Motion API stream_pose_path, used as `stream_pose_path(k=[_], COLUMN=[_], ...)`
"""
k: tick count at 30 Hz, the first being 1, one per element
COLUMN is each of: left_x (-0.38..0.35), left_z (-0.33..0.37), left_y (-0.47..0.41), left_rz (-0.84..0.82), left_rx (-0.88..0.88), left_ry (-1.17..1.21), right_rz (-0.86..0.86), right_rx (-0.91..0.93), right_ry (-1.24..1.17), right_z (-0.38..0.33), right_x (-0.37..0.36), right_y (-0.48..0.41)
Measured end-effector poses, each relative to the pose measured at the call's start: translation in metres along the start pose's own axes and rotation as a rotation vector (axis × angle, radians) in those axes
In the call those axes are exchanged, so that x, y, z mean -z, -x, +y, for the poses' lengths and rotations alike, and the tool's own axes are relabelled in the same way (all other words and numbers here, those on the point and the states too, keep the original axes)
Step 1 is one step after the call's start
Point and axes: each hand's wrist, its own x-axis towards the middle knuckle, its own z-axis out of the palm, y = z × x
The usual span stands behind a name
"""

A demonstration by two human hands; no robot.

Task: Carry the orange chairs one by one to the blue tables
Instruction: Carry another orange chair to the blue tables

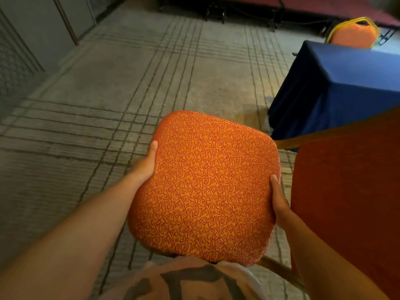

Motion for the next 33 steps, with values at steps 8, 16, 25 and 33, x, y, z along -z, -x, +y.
stream_pose_path(k=[8,16,25,33], left_x=[0.005,0.018,0.056,0.098], left_z=[0.147,0.241,0.383,0.533], left_y=[-0.142,-0.273,-0.473,-0.62], left_rz=[0.002,0.028,-0.051,-0.031], left_rx=[0.022,0.078,-0.012,-0.077], left_ry=[-0.02,-0.066,-0.073,-0.094], right_rz=[-0.016,0.008,0.064,0.196], right_rx=[-0.034,-0.066,-0.072,0.019], right_ry=[0.058,0.019,-0.051,-0.142], right_z=[-0.146,-0.242,-0.335,-0.502], right_x=[-0.053,-0.114,-0.194,-0.295], right_y=[-0.132,-0.247,-0.436,-0.5])
